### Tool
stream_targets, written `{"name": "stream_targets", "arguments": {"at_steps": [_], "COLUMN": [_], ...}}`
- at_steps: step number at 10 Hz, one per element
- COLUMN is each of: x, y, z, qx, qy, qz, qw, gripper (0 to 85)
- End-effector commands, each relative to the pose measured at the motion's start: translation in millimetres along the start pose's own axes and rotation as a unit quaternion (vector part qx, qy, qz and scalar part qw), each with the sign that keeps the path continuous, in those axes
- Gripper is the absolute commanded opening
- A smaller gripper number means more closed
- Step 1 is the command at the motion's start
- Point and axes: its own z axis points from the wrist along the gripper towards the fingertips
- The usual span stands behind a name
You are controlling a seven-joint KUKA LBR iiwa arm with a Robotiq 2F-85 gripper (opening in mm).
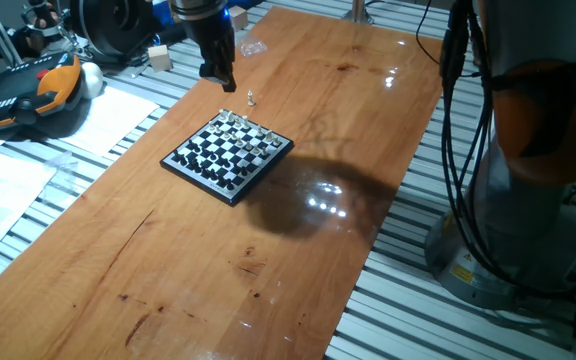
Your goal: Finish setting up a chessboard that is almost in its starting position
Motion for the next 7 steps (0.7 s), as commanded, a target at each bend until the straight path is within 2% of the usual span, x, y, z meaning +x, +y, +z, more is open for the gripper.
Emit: {"name": "stream_targets", "arguments": {"at_steps": [1, 2, 3, 4, 5, 6, 7], "x": [-0.2, -2.3, -4.7, -6.5, -8.6, -11.2, -14.1], "y": [-1.3, -4.2, -13.4, -31.3, -58.6, -81.4, -99.6], "z": [-0.7, -4.3, -13.9, -21.7, -21.0, -17.6, -14.8], "qx": [0.003, -0.013, -0.002, -0.009, -0.014, -0.013, 0.0], "qy": [-0.014, -0.036, -0.028, -0.025, -0.039, -0.045, -0.046], "qz": [0.003, 0.013, 0.014, 0.009, -0.01, -0.021, -0.031], "qw": [0.9999, 0.9992, 0.9995, 0.9996, 0.9991, 0.9987, 0.9985], "gripper": [0.0, 0.0, 0.0, 0.0, 0.0, 0.0, 0.0]}}
